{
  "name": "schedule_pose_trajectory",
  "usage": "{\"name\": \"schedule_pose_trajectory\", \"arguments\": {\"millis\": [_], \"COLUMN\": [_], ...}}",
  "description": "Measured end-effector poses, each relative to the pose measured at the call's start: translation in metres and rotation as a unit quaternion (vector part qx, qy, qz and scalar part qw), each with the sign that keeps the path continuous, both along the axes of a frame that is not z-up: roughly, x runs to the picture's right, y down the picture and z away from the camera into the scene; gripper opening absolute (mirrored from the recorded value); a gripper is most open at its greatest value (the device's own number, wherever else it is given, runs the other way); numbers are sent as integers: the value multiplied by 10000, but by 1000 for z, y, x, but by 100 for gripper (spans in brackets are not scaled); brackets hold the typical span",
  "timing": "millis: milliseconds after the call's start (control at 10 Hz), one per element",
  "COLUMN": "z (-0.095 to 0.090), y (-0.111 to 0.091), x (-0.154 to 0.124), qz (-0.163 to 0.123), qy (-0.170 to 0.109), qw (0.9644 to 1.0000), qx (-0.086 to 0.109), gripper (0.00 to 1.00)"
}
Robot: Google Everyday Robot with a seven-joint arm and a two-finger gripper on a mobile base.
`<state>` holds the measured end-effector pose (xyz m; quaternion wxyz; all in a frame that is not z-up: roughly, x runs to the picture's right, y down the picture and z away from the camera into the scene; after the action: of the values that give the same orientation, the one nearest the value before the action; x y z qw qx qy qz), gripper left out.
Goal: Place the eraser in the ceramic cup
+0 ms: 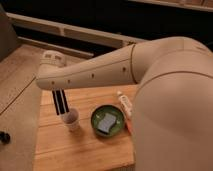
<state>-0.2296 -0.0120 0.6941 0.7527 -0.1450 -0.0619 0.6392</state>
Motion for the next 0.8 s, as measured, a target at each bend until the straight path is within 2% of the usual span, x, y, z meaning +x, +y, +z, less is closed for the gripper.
{"name": "schedule_pose_trajectory", "arguments": {"millis": [200, 400, 600, 800], "z": [-5, -2, 1, 9], "y": [8, 8, 5, 5], "x": [16, 31, 30, 13], "qz": [-51, -245, -455, -715], "qy": [-119, -96, -146, -338], "qw": [9998, 9994, 9984, 9963], "qx": [120, 215, 290, 334], "gripper": [0, 0, 0, 0]}}
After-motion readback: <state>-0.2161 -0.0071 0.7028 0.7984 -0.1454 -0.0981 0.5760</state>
